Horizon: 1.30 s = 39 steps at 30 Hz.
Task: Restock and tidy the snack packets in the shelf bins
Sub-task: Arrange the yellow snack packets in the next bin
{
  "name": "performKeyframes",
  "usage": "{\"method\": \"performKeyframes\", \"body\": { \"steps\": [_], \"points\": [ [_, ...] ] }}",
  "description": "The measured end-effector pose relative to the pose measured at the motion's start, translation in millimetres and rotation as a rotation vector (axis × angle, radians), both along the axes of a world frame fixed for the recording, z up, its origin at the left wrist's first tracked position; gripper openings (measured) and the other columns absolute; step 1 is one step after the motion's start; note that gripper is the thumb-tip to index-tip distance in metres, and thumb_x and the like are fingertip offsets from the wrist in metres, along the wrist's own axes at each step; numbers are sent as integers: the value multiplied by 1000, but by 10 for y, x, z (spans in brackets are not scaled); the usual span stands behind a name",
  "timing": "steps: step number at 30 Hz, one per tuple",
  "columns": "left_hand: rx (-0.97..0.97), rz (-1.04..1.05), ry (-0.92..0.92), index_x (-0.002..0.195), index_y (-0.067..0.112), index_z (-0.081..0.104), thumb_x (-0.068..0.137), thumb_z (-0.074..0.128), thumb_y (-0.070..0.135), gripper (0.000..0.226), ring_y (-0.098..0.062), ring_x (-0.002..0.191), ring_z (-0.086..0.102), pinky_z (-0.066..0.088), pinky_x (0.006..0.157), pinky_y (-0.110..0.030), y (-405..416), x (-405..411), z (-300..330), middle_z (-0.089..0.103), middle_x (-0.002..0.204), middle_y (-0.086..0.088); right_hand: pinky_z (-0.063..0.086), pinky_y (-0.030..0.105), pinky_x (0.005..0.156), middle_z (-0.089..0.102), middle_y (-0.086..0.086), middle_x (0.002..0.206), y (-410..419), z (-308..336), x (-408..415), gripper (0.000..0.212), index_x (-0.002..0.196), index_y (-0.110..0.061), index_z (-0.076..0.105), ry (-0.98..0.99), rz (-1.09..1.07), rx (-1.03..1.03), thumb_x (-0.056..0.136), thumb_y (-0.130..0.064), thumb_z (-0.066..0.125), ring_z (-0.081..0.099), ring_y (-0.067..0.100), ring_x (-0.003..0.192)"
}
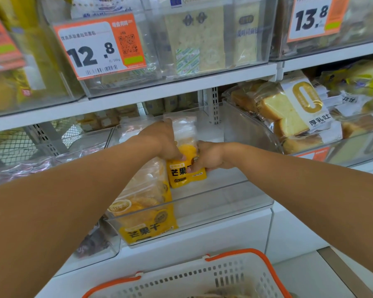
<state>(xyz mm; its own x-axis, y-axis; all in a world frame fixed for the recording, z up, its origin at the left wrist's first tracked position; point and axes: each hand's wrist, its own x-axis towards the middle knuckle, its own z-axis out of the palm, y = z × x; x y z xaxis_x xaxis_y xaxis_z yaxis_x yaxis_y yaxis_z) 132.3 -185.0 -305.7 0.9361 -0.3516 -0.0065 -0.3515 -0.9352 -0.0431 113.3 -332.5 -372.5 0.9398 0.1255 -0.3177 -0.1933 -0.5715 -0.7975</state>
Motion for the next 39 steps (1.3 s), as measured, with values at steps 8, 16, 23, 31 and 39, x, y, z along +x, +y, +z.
{"method": "performKeyframes", "body": {
  "steps": [8,16,23,31,39],
  "points": [
    [36,-2,15,153,3,14,82,72,54,106,-31,136,41,43,105,-37,-24,-8,-3,30,155,-15,54,42,92,59,4,119,-21,73,-125,62,132,-12,40,50,50,179,83,14,70,62,23,102],
    [122,-10,47,152,8,17,56,95,40,128,-30,135,42,45,105,-37,-61,-44,55,34,153,-12,53,28,69,52,9,131,131,53,-82,118,146,-6,19,-124,28,-300,59,-18,97,54,21,102],
    [57,-31,-64,149,14,32,49,99,19,119,-32,130,47,48,101,-36,-69,2,7,41,145,-13,53,30,48,51,8,114,139,43,-60,110,130,-8,32,-239,-108,-353,48,-25,102,66,28,92],
    [110,-212,-290,127,13,51,62,91,14,77,-32,107,57,49,78,-36,-40,-60,54,53,122,-12,44,32,72,51,4,101,80,-63,-21,101,128,-10,35,-374,-210,-427,54,-39,98,60,28,107],
    [44,-142,5,157,21,0,69,84,51,125,-32,149,19,31,116,-45,-5,20,78,5,165,-10,44,39,105,43,10,143,-8,-249,93,75,151,-19,38,-94,70,-571,92,-62,55,50,31,126]
  ]
}}
